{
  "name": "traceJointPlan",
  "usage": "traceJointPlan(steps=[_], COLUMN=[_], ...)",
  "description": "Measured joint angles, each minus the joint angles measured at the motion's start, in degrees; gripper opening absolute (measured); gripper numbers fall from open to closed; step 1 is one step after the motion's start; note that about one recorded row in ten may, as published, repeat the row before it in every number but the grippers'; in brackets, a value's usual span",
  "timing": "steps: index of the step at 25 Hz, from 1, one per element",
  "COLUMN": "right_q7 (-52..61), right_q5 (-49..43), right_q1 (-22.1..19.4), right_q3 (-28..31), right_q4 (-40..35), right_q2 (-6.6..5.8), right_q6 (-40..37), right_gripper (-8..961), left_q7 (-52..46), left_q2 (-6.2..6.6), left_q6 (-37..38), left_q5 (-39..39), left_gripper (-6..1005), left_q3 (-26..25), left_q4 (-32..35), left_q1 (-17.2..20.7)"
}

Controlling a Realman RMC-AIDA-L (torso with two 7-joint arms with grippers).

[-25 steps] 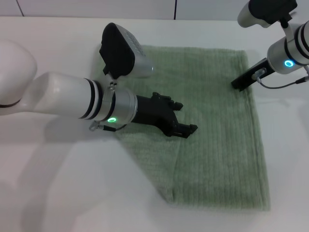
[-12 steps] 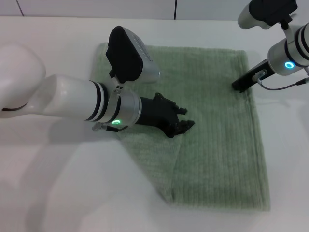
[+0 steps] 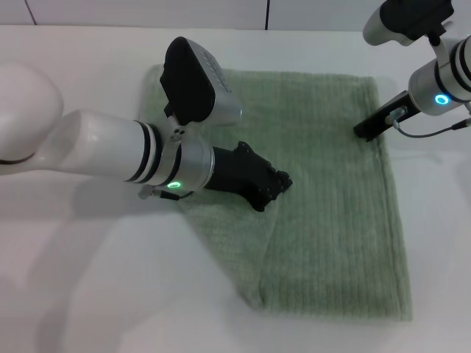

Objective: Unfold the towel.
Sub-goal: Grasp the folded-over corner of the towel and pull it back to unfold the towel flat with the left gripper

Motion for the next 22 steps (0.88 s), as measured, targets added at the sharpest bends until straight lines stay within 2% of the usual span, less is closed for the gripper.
traceJointPlan(steps=[4, 5, 6, 7, 13, 14, 15, 16, 22], right_q7=[0.0, 0.0, 0.0, 0.0, 0.0, 0.0, 0.0, 0.0, 0.0], right_q5=[-0.1, -0.2, -0.2, -0.2, -0.3, -0.3, -0.3, -0.3, -0.3], right_q1=[0.0, 0.0, 0.0, 0.0, 0.0, 0.0, 0.0, 0.0, 0.0], right_q3=[0.0, -0.1, -0.2, -0.2, -0.3, -0.4, -0.4, -0.5, -0.5], right_q4=[0.0, 0.0, 0.0, 0.0, 0.0, 0.0, 0.0, 0.0, 0.0], right_q2=[0.00, 0.00, 0.00, 0.00, 0.00, 0.00, 0.00, 0.01, 0.07], right_q6=[-0.1, -0.1, -0.1, -0.1, -0.1, -0.1, -0.1, -0.1, -0.1], right_gripper=[0, 0, 0, 0, 0, 0, 0, 0, 0], left_q7=[-0.2, -0.3, -0.6, -0.6, -2.3, -2.3, -2.6, -2.7, -3.4], left_q2=[0.36, 0.44, 0.51, 0.51, 0.60, 0.60, 0.68, 0.67, 1.14], left_q6=[4.0, 6.1, 11.2, 11.2, 27.0, 27.0, 32.9, 35.4, 43.1], left_q5=[0.6, 1.4, 4.2, 4.2, 12.8, 12.8, 15.9, 17.2, 20.8], left_gripper=[49, 46, 44, 45, 49, 50, 51, 51, 56], left_q3=[-2.2, -4.0, -8.6, -8.6, -23.1, -23.1, -28.6, -30.8, -36.9], left_q4=[1.6, 2.3, 3.5, 3.5, 7.8, 7.8, 9.5, 10.2, 11.2], left_q1=[0.3, 0.4, 0.6, 0.6, 0.8, 0.8, 0.8, 0.8, 0.5])
